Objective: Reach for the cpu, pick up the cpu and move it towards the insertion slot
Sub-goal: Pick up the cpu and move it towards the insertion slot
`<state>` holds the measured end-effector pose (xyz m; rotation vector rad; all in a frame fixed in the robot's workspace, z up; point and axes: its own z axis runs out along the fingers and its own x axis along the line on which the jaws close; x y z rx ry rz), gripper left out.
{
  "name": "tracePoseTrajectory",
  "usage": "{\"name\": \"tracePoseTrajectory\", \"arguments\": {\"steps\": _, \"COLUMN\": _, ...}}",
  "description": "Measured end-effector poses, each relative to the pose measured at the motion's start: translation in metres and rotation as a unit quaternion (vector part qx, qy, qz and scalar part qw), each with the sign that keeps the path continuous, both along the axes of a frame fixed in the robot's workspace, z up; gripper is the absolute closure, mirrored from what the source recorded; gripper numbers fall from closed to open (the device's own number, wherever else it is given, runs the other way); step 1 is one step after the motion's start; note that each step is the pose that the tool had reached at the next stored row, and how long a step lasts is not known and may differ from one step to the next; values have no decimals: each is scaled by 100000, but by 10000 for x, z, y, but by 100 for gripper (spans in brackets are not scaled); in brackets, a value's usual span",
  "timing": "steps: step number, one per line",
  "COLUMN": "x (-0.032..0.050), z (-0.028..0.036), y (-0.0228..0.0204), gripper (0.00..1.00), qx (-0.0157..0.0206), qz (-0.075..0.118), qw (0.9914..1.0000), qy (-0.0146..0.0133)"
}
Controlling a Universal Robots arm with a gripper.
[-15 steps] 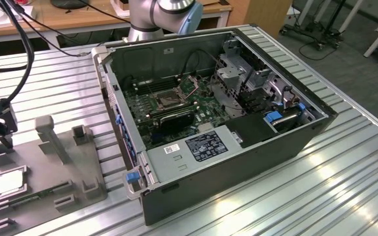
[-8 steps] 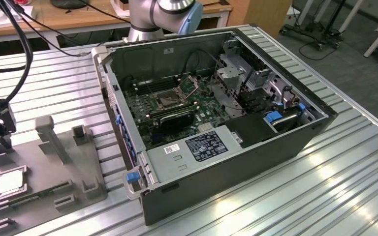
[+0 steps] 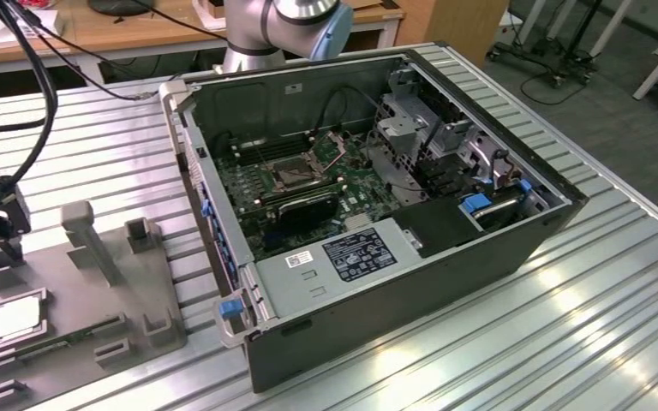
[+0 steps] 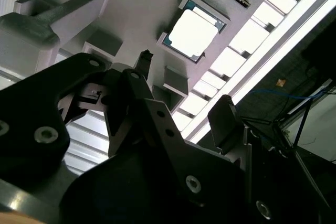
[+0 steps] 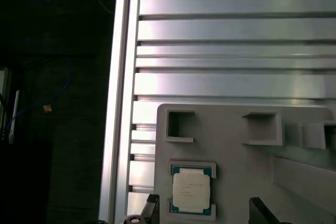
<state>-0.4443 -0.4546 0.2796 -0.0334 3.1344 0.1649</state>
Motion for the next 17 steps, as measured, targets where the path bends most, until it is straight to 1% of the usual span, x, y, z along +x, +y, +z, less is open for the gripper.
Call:
{"name": "tracePoseTrajectory", "arguments": {"steps": 1, "x": -15, "z": -43, "y": -2, "gripper": 25, "qx": 3, "qz": 68, "qw": 100000, "qy": -6}}
{"name": "tracePoseTrajectory", "arguments": {"steps": 2, "x": -17, "z": -61, "y": -3, "gripper": 19, "qx": 11, "qz": 70, "qw": 100000, "qy": -15}}
{"name": "tracePoseTrajectory", "arguments": {"steps": 11, "x": -17, "z": -223, "y": -25, "gripper": 19, "qx": 3, "qz": 89, "qw": 100000, "qy": 1}}
{"name": "tracePoseTrajectory", "arguments": {"steps": 17, "x": -17, "z": -327, "y": -69, "gripper": 19, "qx": 9, "qz": 88, "qw": 100000, "qy": -9}}
